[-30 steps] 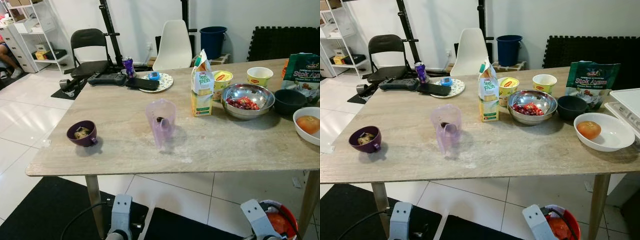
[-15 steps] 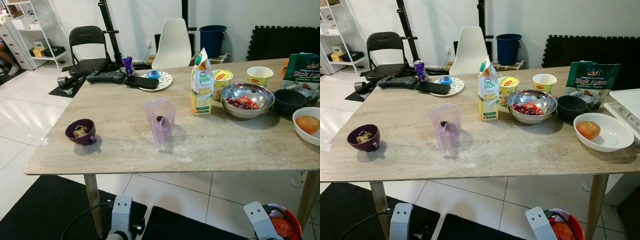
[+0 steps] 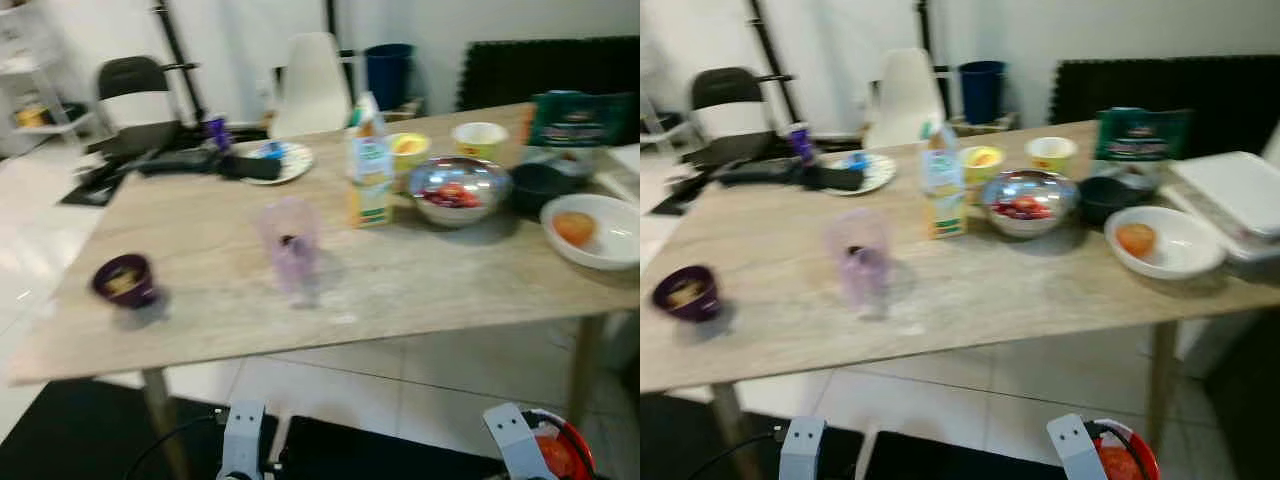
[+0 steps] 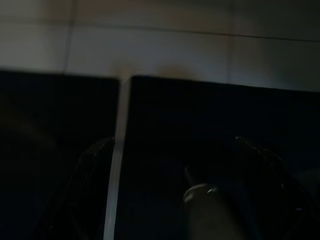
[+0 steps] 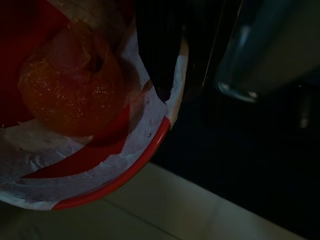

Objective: Restocking fridge

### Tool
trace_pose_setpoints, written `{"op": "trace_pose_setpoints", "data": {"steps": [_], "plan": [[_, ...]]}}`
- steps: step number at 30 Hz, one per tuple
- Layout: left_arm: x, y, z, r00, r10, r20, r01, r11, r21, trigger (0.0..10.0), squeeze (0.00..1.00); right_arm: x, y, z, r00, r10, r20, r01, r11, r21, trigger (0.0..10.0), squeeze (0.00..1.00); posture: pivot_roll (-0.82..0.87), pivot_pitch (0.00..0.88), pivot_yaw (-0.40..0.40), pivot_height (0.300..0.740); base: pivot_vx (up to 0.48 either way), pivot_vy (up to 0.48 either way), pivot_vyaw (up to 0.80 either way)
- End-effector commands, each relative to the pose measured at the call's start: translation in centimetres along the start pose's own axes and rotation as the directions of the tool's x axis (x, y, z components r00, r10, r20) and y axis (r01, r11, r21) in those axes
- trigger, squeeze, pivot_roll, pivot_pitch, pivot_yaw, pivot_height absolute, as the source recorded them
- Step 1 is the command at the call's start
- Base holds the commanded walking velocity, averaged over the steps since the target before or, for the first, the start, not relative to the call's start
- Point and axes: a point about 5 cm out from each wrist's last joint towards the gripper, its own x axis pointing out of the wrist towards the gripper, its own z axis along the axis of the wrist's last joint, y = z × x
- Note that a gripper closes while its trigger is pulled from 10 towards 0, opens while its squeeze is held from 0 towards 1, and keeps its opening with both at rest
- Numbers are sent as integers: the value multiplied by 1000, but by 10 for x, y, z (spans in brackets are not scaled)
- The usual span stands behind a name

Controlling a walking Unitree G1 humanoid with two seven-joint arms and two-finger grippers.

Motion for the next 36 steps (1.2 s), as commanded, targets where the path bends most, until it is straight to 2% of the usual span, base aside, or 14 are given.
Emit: {"op": "trace_pose_setpoints", "data": {"steps": [1, 19, 36], "plan": [[-1, -1, -4, 1000, -5, -17, 5, 1000, 12, 10000, 0, -1, 0, -4, 1000, -6, -7, 6, 1000, 11, 10000, 0, -85, 115, 85, 740, 0, 0, -800], [1, -1, -2, 1000, -16, -26, 17, 999, 46, 10000, 0, -2, -1, -10, 1000, 1, -22, 0, 999, 34, 10000, 0, -83, 89, 90, 740, 0, 0, -800], [-1, -1, -7, 998, -40, -58, 44, 996, 73, 10000, 0, -5, -1, -24, 998, -4, -55, 8, 998, 62, 10000, 0, -90, 67, 94, 740, 0, 0, -800]]}}
